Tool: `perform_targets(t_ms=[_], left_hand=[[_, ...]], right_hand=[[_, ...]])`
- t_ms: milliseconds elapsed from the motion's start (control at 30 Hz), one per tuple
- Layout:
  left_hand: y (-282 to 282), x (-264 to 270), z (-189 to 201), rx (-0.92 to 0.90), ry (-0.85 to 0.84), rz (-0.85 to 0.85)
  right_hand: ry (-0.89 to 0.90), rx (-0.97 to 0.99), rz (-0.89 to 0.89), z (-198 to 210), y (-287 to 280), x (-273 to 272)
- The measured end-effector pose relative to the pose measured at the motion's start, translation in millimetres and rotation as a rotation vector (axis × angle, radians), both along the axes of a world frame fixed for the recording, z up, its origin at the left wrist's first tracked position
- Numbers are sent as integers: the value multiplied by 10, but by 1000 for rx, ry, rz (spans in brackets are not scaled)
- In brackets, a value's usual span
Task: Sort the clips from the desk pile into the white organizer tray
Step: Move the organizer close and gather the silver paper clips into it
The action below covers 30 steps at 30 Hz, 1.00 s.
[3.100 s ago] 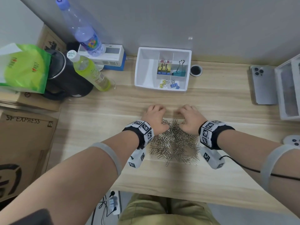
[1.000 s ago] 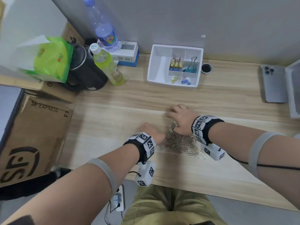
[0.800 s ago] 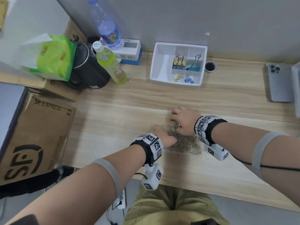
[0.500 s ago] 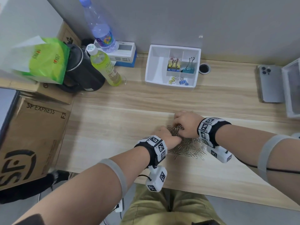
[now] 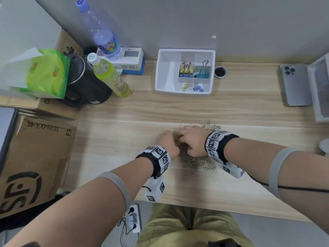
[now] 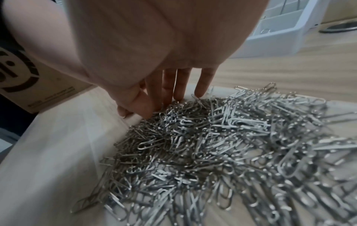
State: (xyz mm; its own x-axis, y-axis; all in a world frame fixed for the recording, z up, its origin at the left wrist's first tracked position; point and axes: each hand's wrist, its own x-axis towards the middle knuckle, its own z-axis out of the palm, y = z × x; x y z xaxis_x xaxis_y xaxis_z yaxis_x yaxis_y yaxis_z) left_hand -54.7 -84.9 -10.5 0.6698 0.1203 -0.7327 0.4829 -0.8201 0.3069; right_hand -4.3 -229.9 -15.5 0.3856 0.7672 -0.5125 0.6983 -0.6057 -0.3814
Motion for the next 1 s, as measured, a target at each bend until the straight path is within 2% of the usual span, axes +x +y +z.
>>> perform_targets(t_ms=[167,367,500,733,900,1000], left_hand=[[62,90,62,-22,11,45],[302,241,133,21,5,21],[443,265,136,16,-35,80],[671,255,136,-11,-104,177],[804,328,148,20,-188,197],[805,416,243,26,-311,237]], right_hand=[[36,13,-33,75,-99,105],[-7,157,-421,166,-82,448],[10,112,-594,270,42,742],[86,-68,-813,108,226,1089],[55,-117,-704,114,180,1115],[49,-142,-606,151,148,1060]])
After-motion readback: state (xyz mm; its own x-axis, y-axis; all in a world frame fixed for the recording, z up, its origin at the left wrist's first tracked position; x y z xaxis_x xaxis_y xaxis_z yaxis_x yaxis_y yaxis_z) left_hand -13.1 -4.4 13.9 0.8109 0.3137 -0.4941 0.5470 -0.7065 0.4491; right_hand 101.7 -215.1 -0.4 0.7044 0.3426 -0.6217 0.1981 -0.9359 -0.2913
